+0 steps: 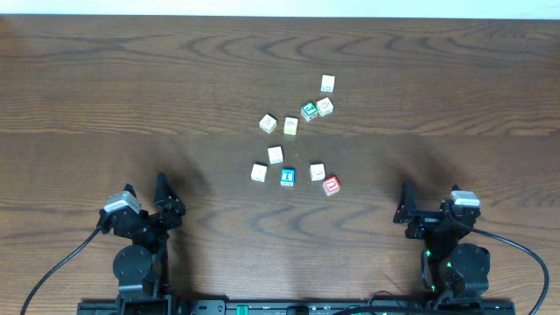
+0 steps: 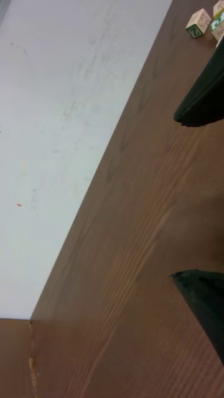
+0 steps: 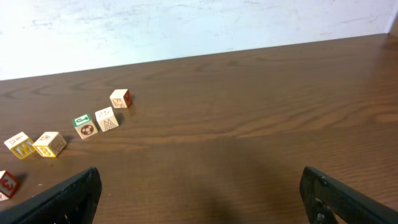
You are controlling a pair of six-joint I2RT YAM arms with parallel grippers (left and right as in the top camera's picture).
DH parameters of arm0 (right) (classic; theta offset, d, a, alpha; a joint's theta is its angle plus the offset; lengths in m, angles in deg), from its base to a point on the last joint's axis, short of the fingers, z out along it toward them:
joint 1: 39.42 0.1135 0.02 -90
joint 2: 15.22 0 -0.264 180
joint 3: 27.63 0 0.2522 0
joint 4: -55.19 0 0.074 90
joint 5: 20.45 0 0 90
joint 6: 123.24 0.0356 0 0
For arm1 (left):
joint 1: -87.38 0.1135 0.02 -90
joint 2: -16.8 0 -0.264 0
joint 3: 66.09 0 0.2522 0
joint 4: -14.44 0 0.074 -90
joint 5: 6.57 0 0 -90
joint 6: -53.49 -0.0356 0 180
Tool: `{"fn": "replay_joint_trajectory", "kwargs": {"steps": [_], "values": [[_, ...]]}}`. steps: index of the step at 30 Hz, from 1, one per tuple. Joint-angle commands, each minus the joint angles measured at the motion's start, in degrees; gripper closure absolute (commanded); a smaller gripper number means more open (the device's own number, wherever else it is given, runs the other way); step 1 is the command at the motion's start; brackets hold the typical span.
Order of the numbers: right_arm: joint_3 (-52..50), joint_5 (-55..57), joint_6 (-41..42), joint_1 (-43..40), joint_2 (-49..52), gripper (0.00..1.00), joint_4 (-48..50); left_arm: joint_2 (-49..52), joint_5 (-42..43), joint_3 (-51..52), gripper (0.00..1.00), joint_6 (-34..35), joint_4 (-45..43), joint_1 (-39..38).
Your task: Lift 3 blocks
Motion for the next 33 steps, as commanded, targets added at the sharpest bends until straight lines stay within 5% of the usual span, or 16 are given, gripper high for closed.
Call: {"fn": "replay_joint_trajectory", "kwargs": {"steps": [1, 11, 33], "values": [[-0.2, -2.4, 1.3, -0.6, -0.5, 0.01, 0.2, -0.3, -0.5, 0.8, 0.26, -1.1, 2.7, 0.3], [0.7, -26.0, 2.2, -0.6, -0.5, 0.01, -0.5, -0.3, -0.5, 0.8, 0.26, -1.1, 2.7, 0.3], [7.5, -27.7, -3.8, -0.6, -0.5, 0.01, -8.7, -0.3, -0.5, 0.8, 0.26, -1.1, 2.7, 0.3]]}}
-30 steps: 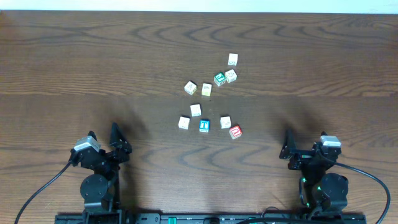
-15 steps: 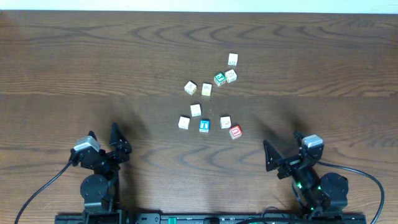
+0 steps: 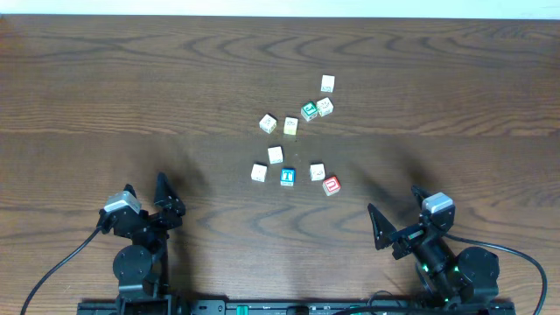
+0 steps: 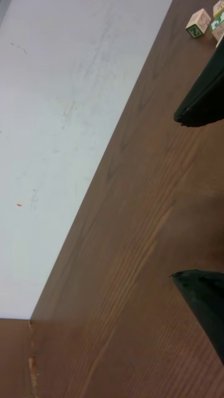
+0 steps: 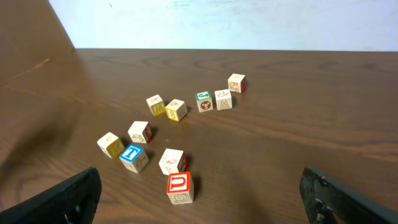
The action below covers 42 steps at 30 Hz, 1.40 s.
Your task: Lift 3 blocks
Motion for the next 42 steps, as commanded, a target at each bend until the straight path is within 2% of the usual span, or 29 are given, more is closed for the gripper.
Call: {"fn": "replay_joint_trajectory", "kwargs": {"steps": [1, 26, 33, 38, 42], "values": [[1.2, -0.6, -1.3, -0.6, -0.4, 0.01, -0.8, -0.3, -0.5, 0.8, 0.26, -1.1, 2.7, 0.3], [1.2, -0.6, -1.3, -0.6, -0.4, 0.01, -1.5, -0.3, -0.5, 0.8, 0.26, -1.1, 2.7, 0.3], [3.2, -1.4, 2.3, -0.6, -0.2, 0.01, 5.6, -0.3, -0.5, 0.8, 0.26, -1.1, 2.7, 0.3], [6.1, -1.4, 2.3, -0.6, 2.7, 0.01, 6.6, -0.3, -0.5, 0.8, 0.26, -1.1, 2.7, 0.3], [8.2, -1.4, 2.3, -0.6, 9.2, 0.01, 6.8, -0.3, -0.5, 0.8, 0.26, -1.1, 2.7, 0.3]]}}
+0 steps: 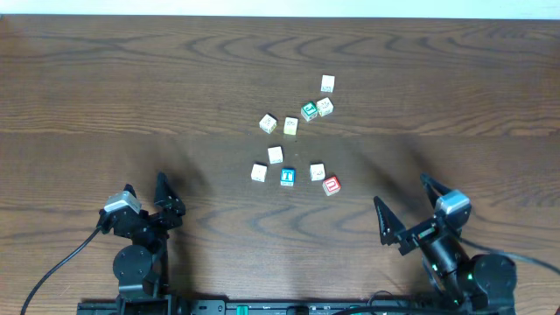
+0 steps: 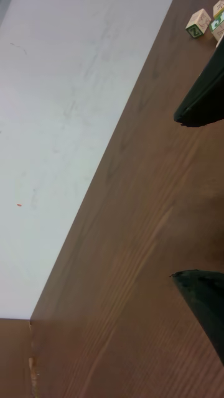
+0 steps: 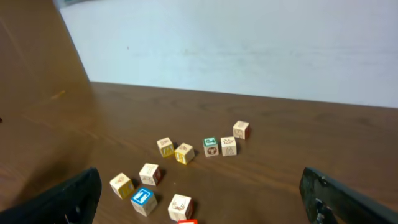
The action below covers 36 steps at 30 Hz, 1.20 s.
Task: Lift 3 blocks
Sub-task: 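Reach the right gripper forward to the blocks near the red U block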
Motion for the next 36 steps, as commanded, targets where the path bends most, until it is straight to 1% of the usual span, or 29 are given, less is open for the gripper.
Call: {"fn": "replay_joint_trajectory", "kwargs": {"steps": [1, 3, 6, 10, 11, 12, 13, 17, 19, 21, 24, 33, 36], "values": [[2.8, -0.5, 0.6, -0.5, 6.9, 0.01, 0.0, -0.3, -0.5, 0.8, 0.26, -1.1, 2.7, 0.3], [4.7, -0.5, 0.6, -0.5, 12.3, 0.01, 0.0, -0.3, -0.5, 0.8, 0.26, -1.1, 2.7, 0.3], [9.9, -1.4, 0.6, -0.4, 23.2, 0.01, -0.4, -0.3, -0.5, 0.8, 0.26, -1.1, 2.7, 0.3], [19.7, -1.7, -0.7, 0.3, 37.9, 0.01, -6.0, -0.3, -0.5, 0.8, 0.26, -1.1, 2.7, 0.3], [23.1, -1.7, -1.9, 1.0, 42.2, 0.01, -8.9, -0.3, -0.5, 0.8, 0.26, -1.1, 2.7, 0.3], [29.6, -1.6, -3.7, 2.6, 49.7, 0.01, -15.0, -0.3, -0.5, 0.8, 0.26, -1.1, 2.7, 0.3], [33.8, -0.9, -4.7, 3.9, 54.4, 0.01, -19.4, -0.3, -0.5, 0.8, 0.26, -1.1, 2.7, 0.3], [44.9, 5.4, -5.2, 8.5, 67.0, 0.01, -32.3, -0.3, -0.5, 0.8, 0.26, -1.1, 2.7, 0.3], [48.9, 7.5, -7.5, 11.0, 72.6, 0.01, -37.4, -0.3, -0.5, 0.8, 0.26, -1.1, 2.7, 0.3], [50.8, 6.5, -9.0, 13.2, 77.3, 0.01, -40.2, -0.3, -0.5, 0.8, 0.26, -1.1, 2.7, 0.3], [50.9, 3.2, -9.0, 15.5, 82.6, 0.01, -42.4, -0.3, -0.5, 0.8, 0.26, -1.1, 2.7, 0.3], [50.7, 3.4, -9.0, 19.3, 94.8, 0.01, -41.8, -0.3, -0.5, 0.8, 0.26, -1.1, 2.7, 0.3], [50.7, 7.1, -9.0, 20.2, 98.7, 0.2, -40.2, -0.3, -0.5, 0.8, 0.26, -1.1, 2.7, 0.3]]}}
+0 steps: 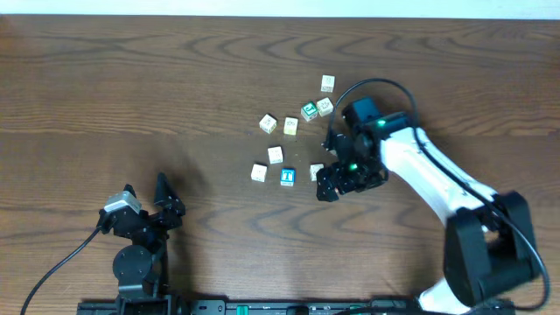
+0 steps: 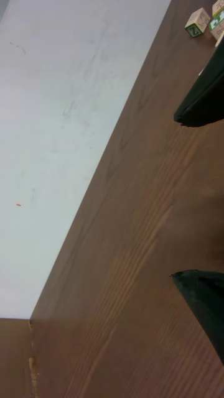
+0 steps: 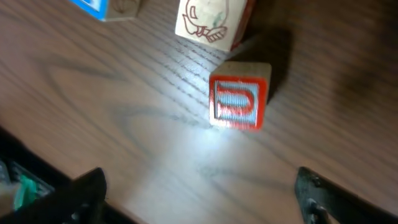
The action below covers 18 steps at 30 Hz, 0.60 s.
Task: Lift 3 blocks
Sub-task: 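Reach the right gripper forward to the blocks near the red U block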
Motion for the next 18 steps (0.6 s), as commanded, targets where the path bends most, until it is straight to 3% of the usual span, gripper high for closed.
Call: {"fn": "replay_joint_trajectory", "kwargs": {"steps": [1, 15, 16, 18], "values": [[0.7, 3.8, -0.7, 1.5, 4.0, 0.24, 1.4, -0.3, -0.6, 0.9, 0.26, -1.0, 2.6, 0.3], [0.7, 11.3, -0.7, 2.7, 7.5, 0.32, 7.3, -0.3, -0.6, 0.9, 0.26, -1.0, 2.6, 0.3], [0.7, 11.5, -0.7, 2.7, 7.5, 0.34, 7.6, -0.3, -0.6, 0.9, 0.26, -1.0, 2.6, 0.3], [0.7, 11.6, -0.7, 2.7, 7.5, 0.51, 8.4, -0.3, -0.6, 0.9, 0.26, -1.0, 2.6, 0.3]]}}
